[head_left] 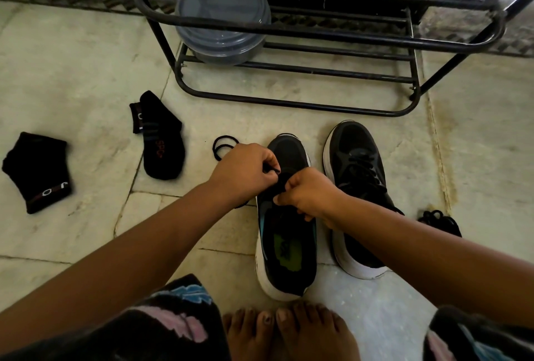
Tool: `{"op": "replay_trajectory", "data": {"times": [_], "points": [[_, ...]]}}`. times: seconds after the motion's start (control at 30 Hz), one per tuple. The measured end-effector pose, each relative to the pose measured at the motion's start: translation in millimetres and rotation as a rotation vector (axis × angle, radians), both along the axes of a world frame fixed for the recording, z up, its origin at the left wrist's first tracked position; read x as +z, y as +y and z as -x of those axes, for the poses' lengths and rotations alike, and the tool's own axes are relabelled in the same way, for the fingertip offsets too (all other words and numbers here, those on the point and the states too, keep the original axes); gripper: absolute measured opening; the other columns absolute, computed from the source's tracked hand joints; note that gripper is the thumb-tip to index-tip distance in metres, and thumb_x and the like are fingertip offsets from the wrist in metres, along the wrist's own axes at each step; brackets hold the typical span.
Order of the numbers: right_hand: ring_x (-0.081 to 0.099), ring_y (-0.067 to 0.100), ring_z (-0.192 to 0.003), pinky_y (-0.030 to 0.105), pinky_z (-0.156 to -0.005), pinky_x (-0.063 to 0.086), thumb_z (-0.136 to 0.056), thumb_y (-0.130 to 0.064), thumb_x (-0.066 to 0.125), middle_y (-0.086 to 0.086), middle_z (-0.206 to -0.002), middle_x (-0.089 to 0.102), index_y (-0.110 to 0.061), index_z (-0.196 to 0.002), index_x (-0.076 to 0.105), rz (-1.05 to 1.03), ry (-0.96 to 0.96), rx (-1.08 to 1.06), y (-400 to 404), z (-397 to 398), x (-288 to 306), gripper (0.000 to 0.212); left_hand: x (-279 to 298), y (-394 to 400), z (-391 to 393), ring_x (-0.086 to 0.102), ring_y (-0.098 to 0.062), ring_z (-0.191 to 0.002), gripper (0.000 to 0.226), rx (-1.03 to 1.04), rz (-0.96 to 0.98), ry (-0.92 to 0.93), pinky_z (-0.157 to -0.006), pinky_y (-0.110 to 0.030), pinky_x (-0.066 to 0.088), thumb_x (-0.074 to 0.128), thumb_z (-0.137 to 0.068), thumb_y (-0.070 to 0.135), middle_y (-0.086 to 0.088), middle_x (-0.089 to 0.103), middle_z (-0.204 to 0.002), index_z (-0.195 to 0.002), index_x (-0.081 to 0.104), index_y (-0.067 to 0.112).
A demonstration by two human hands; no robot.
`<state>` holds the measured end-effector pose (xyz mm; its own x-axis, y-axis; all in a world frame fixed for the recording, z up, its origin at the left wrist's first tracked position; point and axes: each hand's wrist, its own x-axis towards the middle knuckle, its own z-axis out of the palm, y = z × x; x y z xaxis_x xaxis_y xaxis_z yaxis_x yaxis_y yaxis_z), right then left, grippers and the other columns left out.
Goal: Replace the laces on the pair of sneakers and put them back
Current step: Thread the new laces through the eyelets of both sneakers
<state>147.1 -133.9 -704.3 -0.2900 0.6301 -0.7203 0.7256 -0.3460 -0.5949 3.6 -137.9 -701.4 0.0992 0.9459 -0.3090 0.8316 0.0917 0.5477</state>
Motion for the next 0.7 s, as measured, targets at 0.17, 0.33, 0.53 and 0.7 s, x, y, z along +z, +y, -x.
{"op": "replay_trajectory", "data": {"times": [0.17, 0.33, 0.53, 0.7], "points": [[0.045, 0.014, -0.051, 0.026, -0.053, 0.040, -0.084, -0.021, 0.067, 0.002, -0.057, 0.046, -0.011, -0.066, 0.053, -0.107, -0.020, 0.075, -4.8, 1.3, -3.1, 0.025, 5.6, -0.6, -4.4, 0.063, -0.013, -0.082, 0.018, -0.080, -0.008, 0.096, -0.075, -0.031, 0.054, 0.058, -0.084, 0.018, 0.002, 0.071, -0.095, -0.095, 0.072, 0.020], [0.043, 0.014, -0.052, 0.027, -0.054, 0.038, -0.083, -0.019, 0.067, 0.003, -0.057, 0.044, -0.010, -0.067, 0.053, -0.126, -0.003, 0.075, -6.1, 2.3, -3.6, 0.024, 3.6, 0.8, -2.3, 0.058, -0.007, -0.072, 0.016, -0.087, 0.019, 0.069, -0.065, -0.020, 0.048, 0.058, -0.084, 0.016, 0.005, 0.067, -0.086, -0.092, 0.072, 0.019], [0.046, 0.020, -0.059, 0.030, -0.059, 0.040, -0.084, -0.020, 0.068, 0.007, -0.063, 0.046, -0.007, -0.068, 0.055, -0.137, 0.015, 0.056, -8.0, 0.3, -6.1, 0.025, -7.1, -6.1, 13.4, 0.059, -0.005, -0.072, 0.017, 0.220, 0.104, -0.263, -0.059, -0.009, 0.043, 0.070, -0.079, 0.011, 0.007, 0.061, -0.077, -0.089, 0.059, 0.020], [0.055, 0.019, -0.065, 0.030, -0.062, 0.047, -0.085, -0.022, 0.067, 0.008, -0.072, 0.057, -0.002, -0.088, 0.066, -0.171, 0.040, 0.079, -9.5, -0.7, -7.5, 0.020, -9.8, -10.0, 11.6, 0.056, -0.003, -0.060, 0.022, 0.300, 0.141, -0.345, -0.050, -0.005, 0.039, 0.075, -0.075, 0.010, 0.004, 0.061, -0.066, -0.082, 0.057, 0.019]]}}
